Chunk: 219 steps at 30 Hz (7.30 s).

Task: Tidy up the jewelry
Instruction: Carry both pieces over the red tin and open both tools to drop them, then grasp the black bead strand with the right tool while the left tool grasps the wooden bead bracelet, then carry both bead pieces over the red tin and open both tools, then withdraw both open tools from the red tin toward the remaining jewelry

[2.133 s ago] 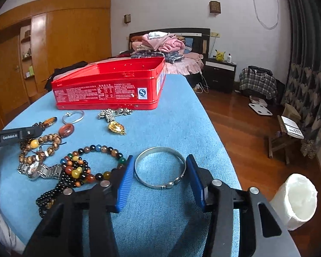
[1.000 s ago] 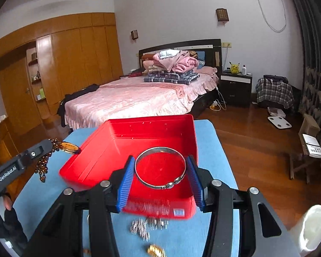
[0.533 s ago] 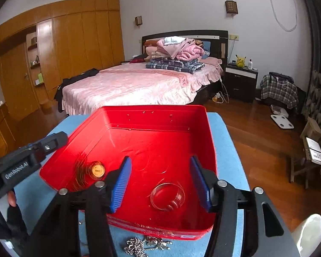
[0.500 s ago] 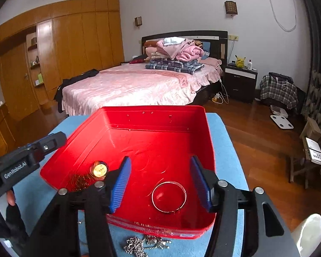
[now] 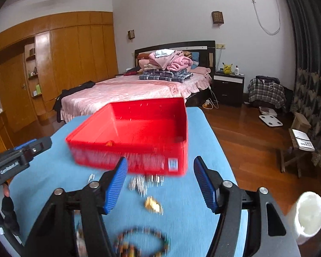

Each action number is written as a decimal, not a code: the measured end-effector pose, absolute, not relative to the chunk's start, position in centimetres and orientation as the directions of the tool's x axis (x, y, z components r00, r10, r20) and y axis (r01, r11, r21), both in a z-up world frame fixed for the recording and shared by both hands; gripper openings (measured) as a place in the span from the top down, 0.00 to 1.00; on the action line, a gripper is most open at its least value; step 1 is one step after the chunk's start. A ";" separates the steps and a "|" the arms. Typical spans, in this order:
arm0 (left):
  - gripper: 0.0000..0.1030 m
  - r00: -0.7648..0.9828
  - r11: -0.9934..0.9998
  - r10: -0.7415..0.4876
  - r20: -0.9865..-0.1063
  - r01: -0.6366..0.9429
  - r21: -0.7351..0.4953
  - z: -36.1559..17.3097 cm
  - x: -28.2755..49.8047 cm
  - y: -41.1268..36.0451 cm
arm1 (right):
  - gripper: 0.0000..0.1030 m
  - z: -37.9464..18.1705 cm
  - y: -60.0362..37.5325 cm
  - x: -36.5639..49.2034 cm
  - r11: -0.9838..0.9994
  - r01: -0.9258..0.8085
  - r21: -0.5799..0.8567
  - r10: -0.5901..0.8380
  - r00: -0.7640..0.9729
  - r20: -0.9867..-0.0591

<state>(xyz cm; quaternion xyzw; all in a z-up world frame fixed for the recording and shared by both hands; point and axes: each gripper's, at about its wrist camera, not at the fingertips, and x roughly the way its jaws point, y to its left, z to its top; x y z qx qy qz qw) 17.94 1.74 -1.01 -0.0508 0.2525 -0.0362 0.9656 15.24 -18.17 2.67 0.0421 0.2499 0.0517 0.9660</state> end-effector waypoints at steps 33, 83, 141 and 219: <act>0.49 0.899 0.998 -0.032 -0.436 0.006 -0.062 -7.3 9.7 1.1 | 0.67 -5.4 -14.2 7.2 0.993 -0.008 0.122 0.069 0.861 -0.503; 0.89 0.795 0.989 -0.139 -0.590 0.085 -0.118 -8.5 13.9 -1.2 | 0.83 -4.4 -15.9 7.8 0.981 -0.144 0.129 0.191 0.823 -0.535; 0.89 0.876 0.980 -0.175 -0.450 0.110 -0.166 -2.6 14.9 -0.2 | 0.87 3.5 -18.1 13.9 0.932 -0.239 0.273 0.357 0.739 -0.571; 0.39 0.893 0.973 -0.193 -0.408 0.119 -0.199 2.5 26.9 1.6 | 0.28 5.4 -18.1 28.3 0.970 -0.178 0.167 0.238 0.840 -0.488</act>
